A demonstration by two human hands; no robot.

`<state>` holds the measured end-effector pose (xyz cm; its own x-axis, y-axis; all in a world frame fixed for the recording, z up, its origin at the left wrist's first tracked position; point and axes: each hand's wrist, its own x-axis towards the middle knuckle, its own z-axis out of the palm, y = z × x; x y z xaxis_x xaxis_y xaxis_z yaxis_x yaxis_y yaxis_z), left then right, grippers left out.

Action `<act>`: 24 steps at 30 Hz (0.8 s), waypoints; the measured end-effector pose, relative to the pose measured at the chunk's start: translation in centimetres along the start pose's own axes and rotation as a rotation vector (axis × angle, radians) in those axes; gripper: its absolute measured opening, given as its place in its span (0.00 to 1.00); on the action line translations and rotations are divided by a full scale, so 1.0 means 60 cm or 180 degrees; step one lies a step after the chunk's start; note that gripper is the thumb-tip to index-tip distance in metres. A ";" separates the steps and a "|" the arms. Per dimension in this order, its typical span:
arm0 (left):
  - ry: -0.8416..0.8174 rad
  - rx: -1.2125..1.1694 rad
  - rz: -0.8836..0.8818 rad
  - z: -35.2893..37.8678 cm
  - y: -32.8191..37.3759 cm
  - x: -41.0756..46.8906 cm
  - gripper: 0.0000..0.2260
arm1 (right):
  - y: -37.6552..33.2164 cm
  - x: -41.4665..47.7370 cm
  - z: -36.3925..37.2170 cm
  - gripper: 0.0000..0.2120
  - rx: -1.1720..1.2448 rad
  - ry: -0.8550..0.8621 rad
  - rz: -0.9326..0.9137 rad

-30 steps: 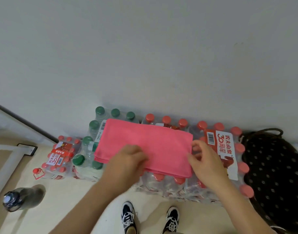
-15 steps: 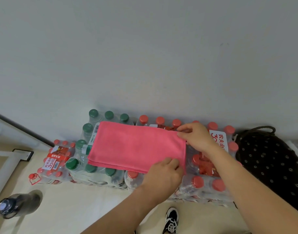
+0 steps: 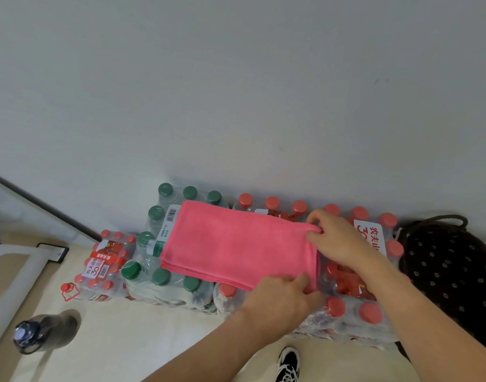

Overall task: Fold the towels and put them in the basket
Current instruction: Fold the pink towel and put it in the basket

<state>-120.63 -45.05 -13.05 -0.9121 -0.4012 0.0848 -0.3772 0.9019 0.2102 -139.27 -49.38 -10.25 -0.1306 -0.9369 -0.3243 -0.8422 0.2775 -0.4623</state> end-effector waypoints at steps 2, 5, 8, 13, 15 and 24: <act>0.0248 -0.0394 -0.0256 -0.020 -0.016 0.001 0.06 | -0.004 -0.008 0.009 0.06 0.0779 0.0390 0.0165; 0.0596 -0.0754 -0.1418 -0.051 -0.114 -0.010 0.12 | -0.010 -0.027 0.038 0.08 0.1369 0.0500 0.0306; 0.0341 -0.0044 -0.2330 -0.063 -0.238 -0.037 0.17 | -0.008 -0.031 0.055 0.06 0.1431 0.0715 0.0431; -0.0069 0.0172 -0.2839 -0.081 -0.296 -0.060 0.13 | -0.017 -0.026 0.064 0.02 0.1092 0.0945 0.0373; -0.0170 -0.0086 -0.2862 -0.092 -0.297 -0.063 0.10 | -0.018 -0.025 0.066 0.03 0.1000 0.1066 0.0286; 0.0119 -0.2340 -0.3685 -0.123 -0.274 -0.082 0.12 | 0.005 -0.039 0.020 0.08 0.0325 0.1067 0.0185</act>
<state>-108.76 -59.07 -9.70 -0.1281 -0.8747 -0.4674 -0.7311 -0.2352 0.6405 -138.62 -46.86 -10.63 -0.3554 -0.9320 -0.0714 -0.7739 0.3362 -0.5367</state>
